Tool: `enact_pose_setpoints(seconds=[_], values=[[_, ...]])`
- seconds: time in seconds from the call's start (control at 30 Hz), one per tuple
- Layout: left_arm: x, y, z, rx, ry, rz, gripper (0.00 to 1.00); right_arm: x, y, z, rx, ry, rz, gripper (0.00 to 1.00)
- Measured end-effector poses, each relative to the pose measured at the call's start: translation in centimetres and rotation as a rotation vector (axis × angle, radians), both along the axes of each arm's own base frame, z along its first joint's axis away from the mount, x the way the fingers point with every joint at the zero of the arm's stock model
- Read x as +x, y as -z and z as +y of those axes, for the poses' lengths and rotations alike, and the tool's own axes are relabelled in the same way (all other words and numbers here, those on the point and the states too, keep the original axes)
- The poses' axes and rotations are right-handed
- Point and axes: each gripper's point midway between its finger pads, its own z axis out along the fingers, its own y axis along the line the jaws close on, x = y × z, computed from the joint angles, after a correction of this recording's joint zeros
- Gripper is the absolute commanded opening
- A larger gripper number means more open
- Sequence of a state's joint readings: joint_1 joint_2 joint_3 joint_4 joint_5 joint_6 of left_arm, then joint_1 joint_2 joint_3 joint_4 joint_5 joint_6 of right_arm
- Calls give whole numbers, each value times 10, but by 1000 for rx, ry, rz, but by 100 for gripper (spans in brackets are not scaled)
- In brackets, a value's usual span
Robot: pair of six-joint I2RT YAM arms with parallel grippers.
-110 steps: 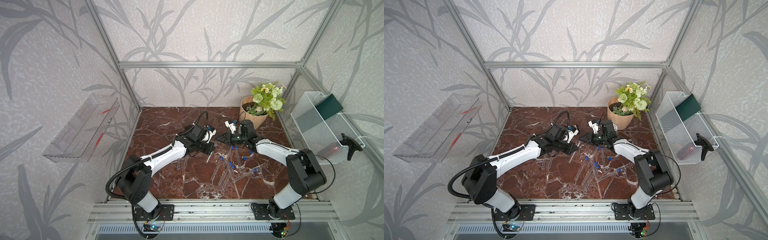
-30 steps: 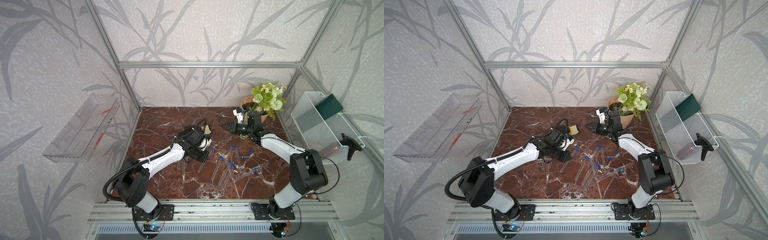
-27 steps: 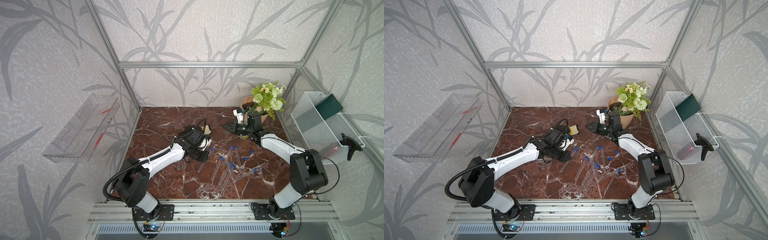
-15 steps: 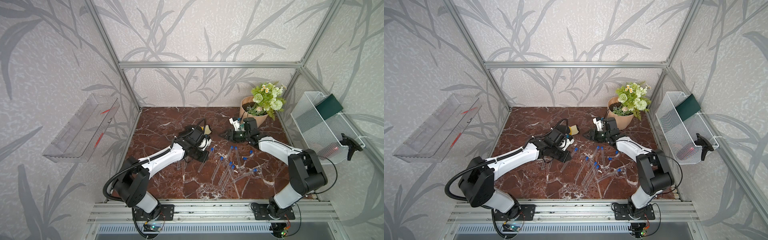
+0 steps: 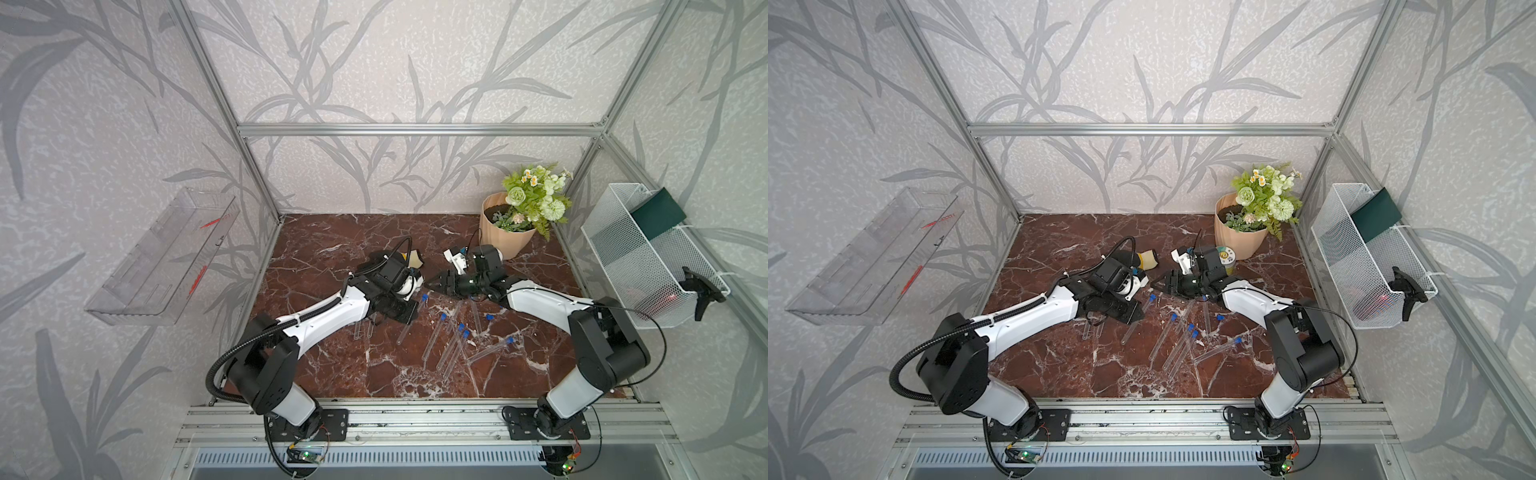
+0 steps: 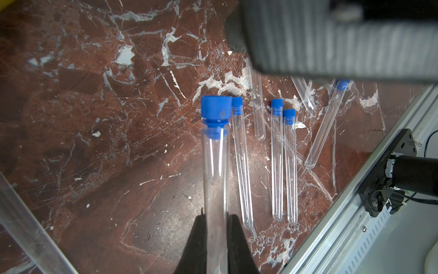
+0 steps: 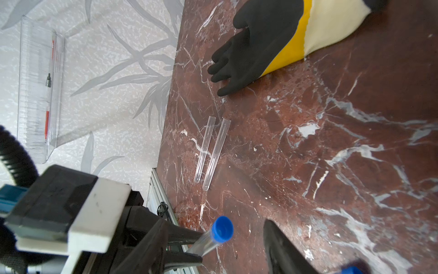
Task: Remove stoppers from test tubes
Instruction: Open the stopper on the test tube.
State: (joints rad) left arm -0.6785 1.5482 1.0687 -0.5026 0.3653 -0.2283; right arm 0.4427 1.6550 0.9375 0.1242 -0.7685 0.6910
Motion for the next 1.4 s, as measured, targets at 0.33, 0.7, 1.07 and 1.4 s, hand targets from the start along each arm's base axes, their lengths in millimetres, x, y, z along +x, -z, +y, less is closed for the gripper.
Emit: enact_pose_setpoints(seconds=[0.33, 0.7, 1.07, 1.4], values=[[0, 0, 0, -2, -1, -2, 7, -9, 11, 15, 14, -30, 42, 53], [2, -1, -1, -8, -7, -4, 7, -9, 20, 18, 24, -31, 70, 45], [2, -1, -1, -8, -8, -3, 7, -10, 18, 20, 36, -43, 70, 38], [2, -1, -1, -9, -9, -3, 7, -11, 19, 21, 38, -47, 72, 31]])
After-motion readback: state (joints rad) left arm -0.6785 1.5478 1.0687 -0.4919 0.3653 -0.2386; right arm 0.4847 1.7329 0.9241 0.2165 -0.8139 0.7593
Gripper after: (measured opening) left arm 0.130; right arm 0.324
